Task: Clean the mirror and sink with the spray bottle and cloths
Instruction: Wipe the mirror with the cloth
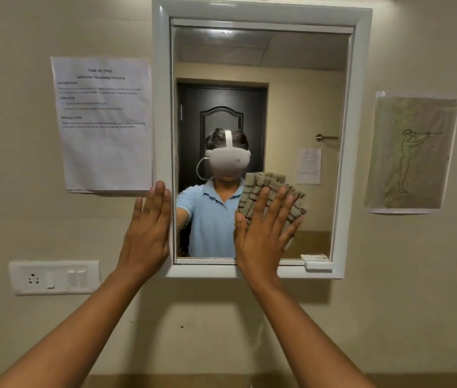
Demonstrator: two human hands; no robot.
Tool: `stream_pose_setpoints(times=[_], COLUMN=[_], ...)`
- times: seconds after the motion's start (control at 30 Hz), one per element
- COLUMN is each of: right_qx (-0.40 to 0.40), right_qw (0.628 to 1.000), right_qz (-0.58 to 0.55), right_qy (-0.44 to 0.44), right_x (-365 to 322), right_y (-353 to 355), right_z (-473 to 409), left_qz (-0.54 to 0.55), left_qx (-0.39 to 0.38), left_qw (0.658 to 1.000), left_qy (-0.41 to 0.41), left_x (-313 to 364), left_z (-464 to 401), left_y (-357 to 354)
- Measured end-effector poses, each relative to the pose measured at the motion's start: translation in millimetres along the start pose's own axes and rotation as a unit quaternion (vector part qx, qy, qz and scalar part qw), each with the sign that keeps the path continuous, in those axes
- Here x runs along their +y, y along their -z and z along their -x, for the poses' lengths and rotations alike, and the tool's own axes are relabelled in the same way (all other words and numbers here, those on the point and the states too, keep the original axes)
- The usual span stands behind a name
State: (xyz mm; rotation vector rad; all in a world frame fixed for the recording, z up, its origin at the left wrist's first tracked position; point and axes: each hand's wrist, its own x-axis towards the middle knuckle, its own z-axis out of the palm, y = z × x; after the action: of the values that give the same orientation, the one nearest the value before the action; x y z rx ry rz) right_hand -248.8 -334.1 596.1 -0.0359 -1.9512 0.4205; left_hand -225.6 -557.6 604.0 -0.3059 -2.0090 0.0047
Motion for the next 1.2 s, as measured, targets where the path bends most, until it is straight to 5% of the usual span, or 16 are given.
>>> stream_pose_setpoints(times=[0.23,0.43,0.7,1.2], right_qx=[-0.013,-0.032,-0.061,-0.054], right_qw=[0.997,0.993,0.972,0.980], right_qz=[-0.024,-0.011,0.028,0.059], right_qy=[0.072,0.110,0.225,0.185], right_x=[-95.9,-109.5,-63.3,65.5], right_y=[-11.2,-29.6,-26.1,16.7], right_z=[9.3,46.9,61.4,-3.7], left_qz=[0.029,0.061,0.031,0.012], left_qx=[-0.022,-0.017,-0.021,-0.001], left_qw=[0.999,0.998,0.999,1.000], left_qy=[-0.024,-0.018,-0.016,-0.010], left_x=[-9.5,-14.5,-7.4,8.8], left_z=[9.8,25.6,43.7,39.4], left_y=[0.8,-7.7,-13.2,-19.1])
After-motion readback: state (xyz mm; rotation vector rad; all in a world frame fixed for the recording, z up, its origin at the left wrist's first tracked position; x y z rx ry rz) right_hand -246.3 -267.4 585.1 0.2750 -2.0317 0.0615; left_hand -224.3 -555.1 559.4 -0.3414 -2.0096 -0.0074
